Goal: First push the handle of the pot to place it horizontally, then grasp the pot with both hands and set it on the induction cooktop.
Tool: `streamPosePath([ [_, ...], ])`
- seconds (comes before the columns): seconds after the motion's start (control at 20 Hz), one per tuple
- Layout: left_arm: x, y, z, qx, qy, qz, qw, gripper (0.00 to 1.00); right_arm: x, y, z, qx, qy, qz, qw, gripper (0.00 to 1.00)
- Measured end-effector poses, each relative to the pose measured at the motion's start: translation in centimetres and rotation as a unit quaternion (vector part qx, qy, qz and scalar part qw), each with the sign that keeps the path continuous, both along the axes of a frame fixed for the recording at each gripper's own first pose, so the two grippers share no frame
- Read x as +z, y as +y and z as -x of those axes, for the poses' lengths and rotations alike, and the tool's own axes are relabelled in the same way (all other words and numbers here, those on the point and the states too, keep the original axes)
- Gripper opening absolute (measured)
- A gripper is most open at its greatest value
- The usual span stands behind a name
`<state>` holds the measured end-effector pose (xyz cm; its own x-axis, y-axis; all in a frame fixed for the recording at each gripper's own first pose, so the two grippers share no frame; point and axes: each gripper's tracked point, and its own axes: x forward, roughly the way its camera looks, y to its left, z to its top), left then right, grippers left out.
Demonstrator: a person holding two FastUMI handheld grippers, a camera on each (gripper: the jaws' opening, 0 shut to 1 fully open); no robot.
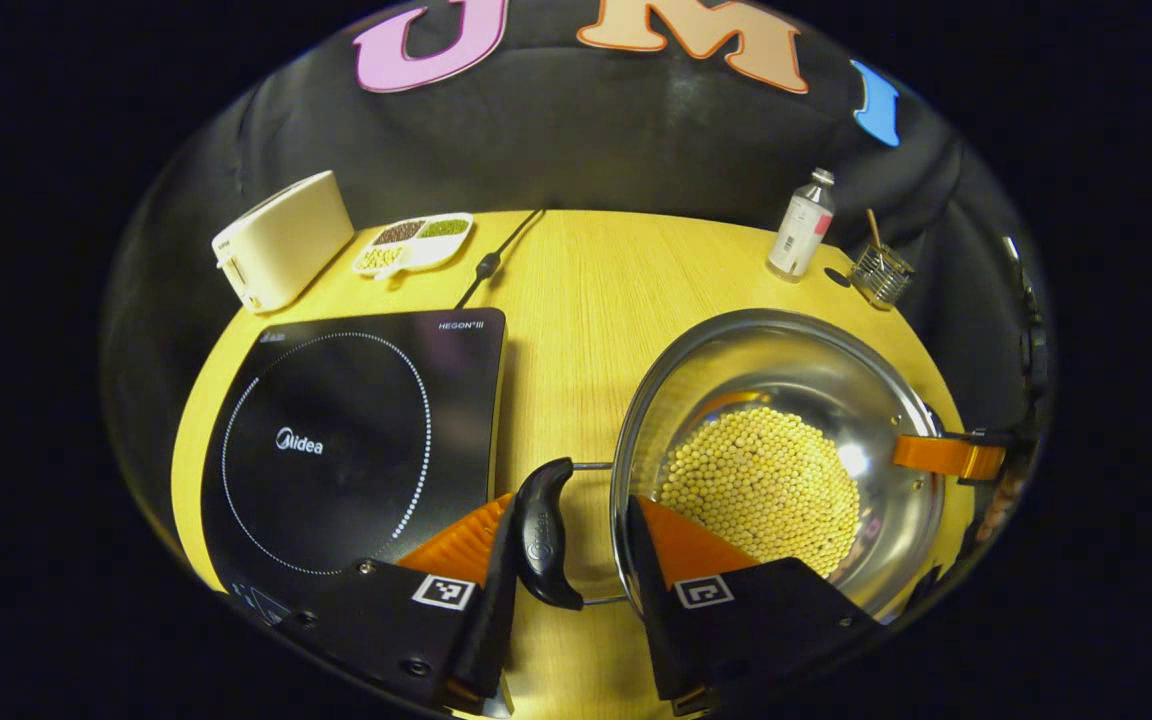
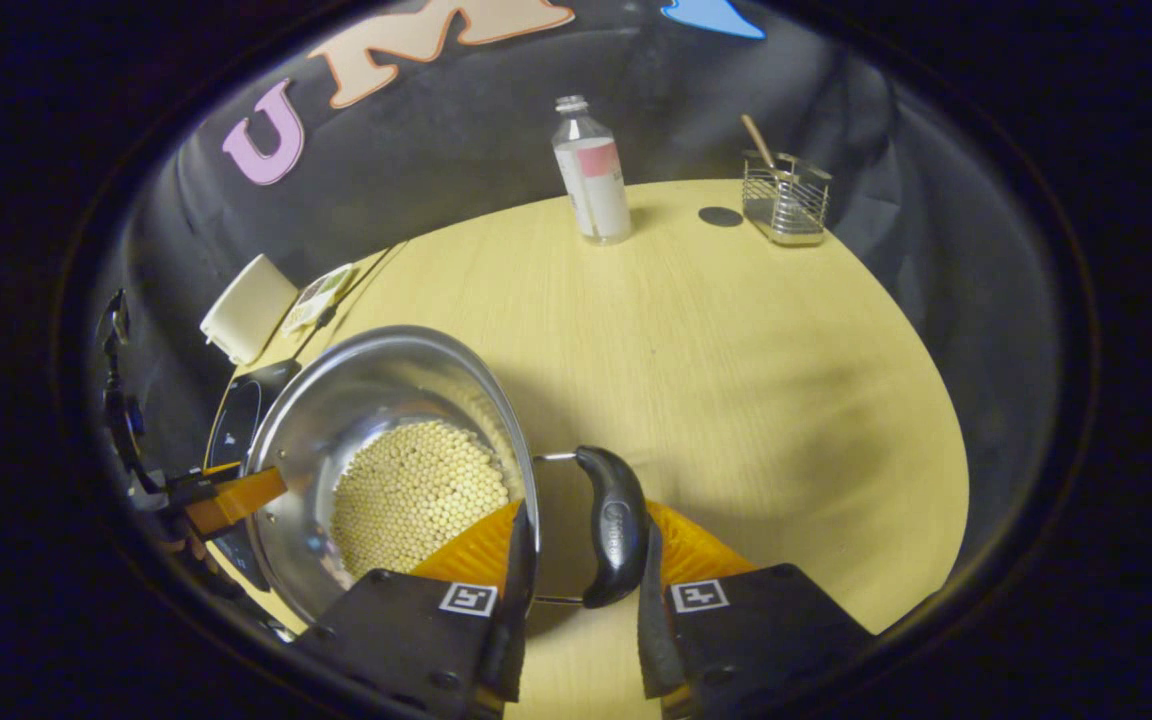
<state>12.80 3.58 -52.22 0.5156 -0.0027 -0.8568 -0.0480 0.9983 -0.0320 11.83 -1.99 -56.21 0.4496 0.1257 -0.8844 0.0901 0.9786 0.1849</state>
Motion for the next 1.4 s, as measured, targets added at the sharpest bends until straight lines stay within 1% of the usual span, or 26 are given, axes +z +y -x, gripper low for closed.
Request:
streamPosePath([
  [0.05, 0.0, 0.0, 0.4, 0.003, 0.009, 0.007, 1.0, 0.57, -0.2, 0.1, 0.3, 0.0, 0.001, -0.004, 1.0, 0.38],
  [0.15, 0.7, -0.1, 0.5, -0.002, 0.005, 0.006, 1.0, 0.56, 0.2, 0.0, 0.7, 0.001, 0.0, -0.007, 1.0, 0.37],
  [0.2, 1.2, -0.1, 0.5, -0.005, 0.001, 0.003, 1.0, 0.58, 0.5, -0.1, 0.8, -0.003, -0.001, -0.01, 1.0, 0.43],
  [0.25, 1.7, -0.2, 0.7, -0.007, -0.001, 0.002, 1.0, 0.55, 1.0, 0.1, 1.1, -0.006, -0.002, -0.012, 1.0, 0.43],
  [0.3, 2.2, -0.2, 0.8, -0.004, -0.002, 0.004, 1.0, 0.55, 1.5, 0.1, 1.1, -0.007, -0.005, -0.012, 1.0, 0.43],
  [0.35, 2.6, -0.1, 0.9, 0.0, -0.002, 0.008, 1.0, 0.57, 1.9, 0.2, 1.1, -0.006, -0.009, -0.012, 1.0, 0.43],
  [0.4, 3.2, 0.0, 0.9, 0.001, -0.003, 0.008, 1.0, 0.55, 2.5, 0.4, 1.0, -0.004, -0.013, -0.013, 1.0, 0.43],
  [0.65, 6.8, 1.9, 1.2, 0.009, -0.019, -0.006, 1.0, 0.55, 4.6, 2.6, 0.8, 0.003, -0.025, -0.034, 0.999, 0.43],
  [0.85, 9.4, 4.7, 2.2, 0.02, -0.025, -0.021, 0.999, 0.55, 6.0, 5.9, 0.8, 0.017, -0.033, -0.051, 0.998, 0.43],
  [1.0, 10.5, 7.0, 2.9, 0.026, -0.03, -0.024, 0.999, 0.55, 6.6, 8.5, 0.9, 0.023, -0.037, -0.057, 0.997, 0.43],
  [1.05, 10.7, 7.9, 3.3, 0.029, -0.031, -0.021, 0.999, 0.55, 6.7, 9.3, 1.1, 0.024, -0.038, -0.057, 0.997, 0.37],
  [1.1, 10.8, 8.8, 3.5, 0.03, -0.03, -0.018, 0.999, 0.55, 6.9, 10.3, 1.1, 0.025, -0.039, -0.055, 0.997, 0.43],
  [1.25, 10.5, 11.9, 3.9, 0.025, -0.031, -0.006, 0.999, 0.55, 7.0, 13.3, 1.4, 0.024, -0.039, -0.045, 0.998, 0.43],
  [1.3, 10.4, 13.2, 3.7, 0.019, -0.031, -0.004, 0.999, 0.55, 6.9, 14.4, 1.5, 0.022, -0.038, -0.041, 0.998, 0.36],
  [1.35, 10.3, 14.3, 3.6, 0.012, -0.032, -0.001, 0.999, 0.54, 6.8, 15.6, 1.6, 0.016, -0.035, -0.036, 0.999, 0.43],
  [1.4, 10.1, 15.6, 3.3, 0.006, -0.028, 0.003, 1.0, 0.55, 6.8, 16.8, 1.7, 0.008, -0.031, -0.032, 0.999, 0.43],
])
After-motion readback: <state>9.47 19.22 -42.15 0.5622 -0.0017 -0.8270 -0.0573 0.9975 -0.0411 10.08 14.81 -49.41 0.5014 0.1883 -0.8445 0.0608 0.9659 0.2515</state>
